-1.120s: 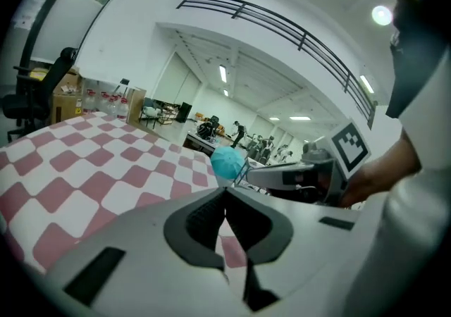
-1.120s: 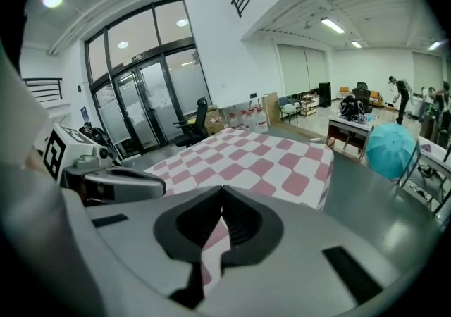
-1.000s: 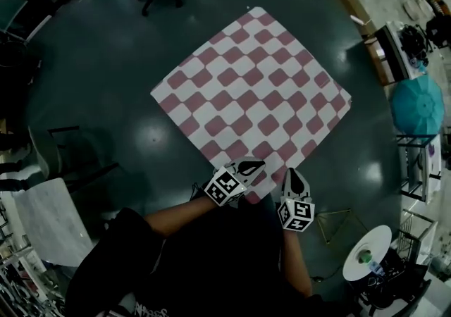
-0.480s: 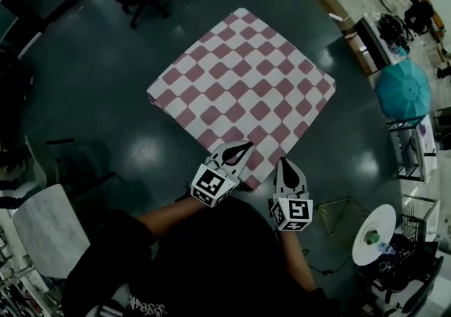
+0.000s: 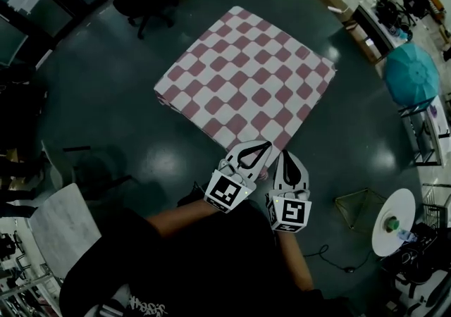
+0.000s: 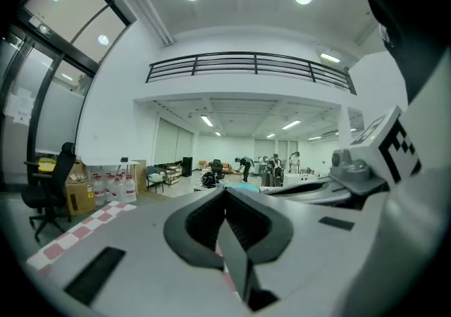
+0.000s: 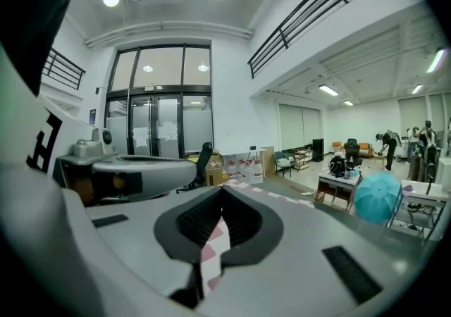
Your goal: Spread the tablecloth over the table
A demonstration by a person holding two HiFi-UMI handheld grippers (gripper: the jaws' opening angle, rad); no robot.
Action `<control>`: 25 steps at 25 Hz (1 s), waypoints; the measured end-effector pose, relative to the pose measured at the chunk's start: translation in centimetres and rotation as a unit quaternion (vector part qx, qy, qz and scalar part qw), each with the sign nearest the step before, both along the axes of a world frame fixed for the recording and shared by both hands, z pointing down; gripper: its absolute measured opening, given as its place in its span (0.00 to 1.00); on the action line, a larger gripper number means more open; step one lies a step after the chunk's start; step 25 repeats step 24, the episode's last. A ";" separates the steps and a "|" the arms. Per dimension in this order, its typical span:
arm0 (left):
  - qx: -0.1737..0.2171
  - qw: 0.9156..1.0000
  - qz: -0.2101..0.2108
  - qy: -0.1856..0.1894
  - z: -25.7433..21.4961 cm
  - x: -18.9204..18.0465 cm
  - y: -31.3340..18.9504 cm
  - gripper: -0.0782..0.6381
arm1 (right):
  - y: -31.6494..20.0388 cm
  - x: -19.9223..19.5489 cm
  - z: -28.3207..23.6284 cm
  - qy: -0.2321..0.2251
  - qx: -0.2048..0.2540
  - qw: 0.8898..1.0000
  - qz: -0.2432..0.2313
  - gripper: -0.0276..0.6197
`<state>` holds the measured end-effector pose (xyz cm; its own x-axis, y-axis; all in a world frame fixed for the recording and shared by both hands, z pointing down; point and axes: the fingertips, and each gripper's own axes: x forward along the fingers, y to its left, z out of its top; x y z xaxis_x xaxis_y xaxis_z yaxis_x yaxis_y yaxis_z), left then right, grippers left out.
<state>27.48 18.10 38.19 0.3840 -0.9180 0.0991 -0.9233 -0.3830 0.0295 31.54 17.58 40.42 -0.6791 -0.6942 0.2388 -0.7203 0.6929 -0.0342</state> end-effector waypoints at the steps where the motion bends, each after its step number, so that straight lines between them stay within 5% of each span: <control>1: -0.001 1.000 0.000 0.001 -0.4 0.4 0.6 0.13 | 0.6 0.4 -0.4 -0.004 0.005 1.000 0.004 0.07; 15: -0.011 1.000 0.002 0.009 0.2 2.9 7.5 0.13 | 8.8 0.7 -0.7 0.005 0.008 1.000 -0.007 0.07; 25: 0.004 0.999 0.011 0.040 -0.6 -2.8 10.0 0.13 | 11.0 -4.5 -1.7 0.033 0.025 0.999 0.011 0.07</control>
